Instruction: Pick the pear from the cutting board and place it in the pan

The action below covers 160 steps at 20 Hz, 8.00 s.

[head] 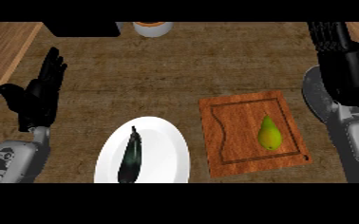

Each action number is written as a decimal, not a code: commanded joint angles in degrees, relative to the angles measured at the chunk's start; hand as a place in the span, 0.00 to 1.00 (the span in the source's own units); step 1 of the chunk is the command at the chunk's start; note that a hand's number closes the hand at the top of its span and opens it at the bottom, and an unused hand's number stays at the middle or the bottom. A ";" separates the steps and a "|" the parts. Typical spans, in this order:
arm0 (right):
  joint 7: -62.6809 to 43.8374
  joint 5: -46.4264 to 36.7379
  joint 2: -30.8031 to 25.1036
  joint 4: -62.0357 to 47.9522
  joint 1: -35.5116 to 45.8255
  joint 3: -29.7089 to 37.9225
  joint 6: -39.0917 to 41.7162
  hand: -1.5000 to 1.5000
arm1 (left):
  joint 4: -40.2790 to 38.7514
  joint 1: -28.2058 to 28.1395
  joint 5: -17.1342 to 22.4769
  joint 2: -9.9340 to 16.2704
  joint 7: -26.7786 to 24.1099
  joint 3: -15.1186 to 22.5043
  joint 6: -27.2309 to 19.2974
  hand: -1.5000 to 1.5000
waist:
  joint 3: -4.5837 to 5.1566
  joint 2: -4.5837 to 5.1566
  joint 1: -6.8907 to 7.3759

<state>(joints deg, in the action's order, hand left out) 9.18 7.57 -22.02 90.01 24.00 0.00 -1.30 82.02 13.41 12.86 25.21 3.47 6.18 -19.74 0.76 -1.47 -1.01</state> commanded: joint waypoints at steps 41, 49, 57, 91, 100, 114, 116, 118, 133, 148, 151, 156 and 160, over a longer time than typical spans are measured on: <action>6.80 -4.79 -26.46 -32.93 1.52 6.91 44.18 0.00 | 0.77 2.85 -3.54 -6.95 2.26 -1.46 7.74 0.50 | -0.77 1.56 1.46; -4.01 -5.72 -22.28 -19.14 -5.45 6.24 42.67 0.00 | 1.22 -2.16 -4.22 -7.82 -2.60 -4.42 9.93 0.50 | -0.74 1.39 0.99; -7.70 -12.36 -15.24 -17.36 -8.06 5.86 36.43 0.00 | -0.09 -0.90 -6.11 -9.66 -1.69 -5.34 11.22 0.50 | -0.76 1.47 1.04; -3.69 -38.14 -7.42 -22.13 -6.66 -3.80 41.72 0.00 | 5.93 -5.67 -9.80 -13.11 0.38 -9.79 16.01 0.50 | -0.75 1.41 1.18; -1.35 -45.48 -2.21 -29.59 -3.98 -5.65 36.82 0.00 | -1.51 1.95 -10.32 -11.68 0.21 -13.47 17.24 0.50 | -0.76 1.53 1.09; 12.39 -50.89 -1.66 -38.41 -0.86 -7.84 35.71 1.00 | 1.39 3.06 -12.99 -14.48 2.77 -11.34 15.84 0.50 | -0.82 1.66 1.56; 11.45 -51.85 -0.96 -34.83 -2.37 -8.44 34.98 1.00 | 6.23 -0.14 -12.02 -13.95 4.81 -11.77 16.45 0.50 | -0.79 1.46 1.46; 12.20 -52.69 -0.48 -33.92 -5.43 -8.67 33.65 1.00 | 3.06 -0.16 -11.34 -13.44 2.46 -13.10 17.73 0.50 | -0.77 1.47 1.14; -44.38 -67.84 21.19 -28.14 5.27 -3.22 7.64 1.00 | 1.69 -0.84 -12.42 -14.57 0.47 -12.73 17.22 0.50 | -0.57 0.99 1.28; -60.42 -82.90 18.01 -0.75 1.21 -7.82 -5.40 1.00 | 4.31 -0.08 -13.07 -14.30 3.28 -12.75 16.50 0.50 | -0.76 1.28 0.46; -57.19 -77.63 14.96 0.57 2.50 -1.25 -7.48 1.00 | 2.85 -0.43 -13.50 -14.62 1.90 -12.82 16.30 0.50 | -0.77 1.42 0.62; -46.56 -64.37 9.06 -4.88 2.19 11.04 -14.99 1.00 | 2.52 -1.68 -12.68 -14.58 -0.37 -13.26 17.49 0.50 | -0.80 1.64 0.93; -40.93 -63.93 2.92 -10.49 -1.43 14.84 -15.86 1.00 | 3.72 -0.62 -13.15 -14.93 0.94 -12.78 16.91 0.50 | -0.78 1.56 1.01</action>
<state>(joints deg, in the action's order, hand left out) -36.72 -58.92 -14.47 83.38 24.58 10.30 -15.32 85.97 13.00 -0.05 10.34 5.77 -6.53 -2.99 -0.03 0.06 -0.11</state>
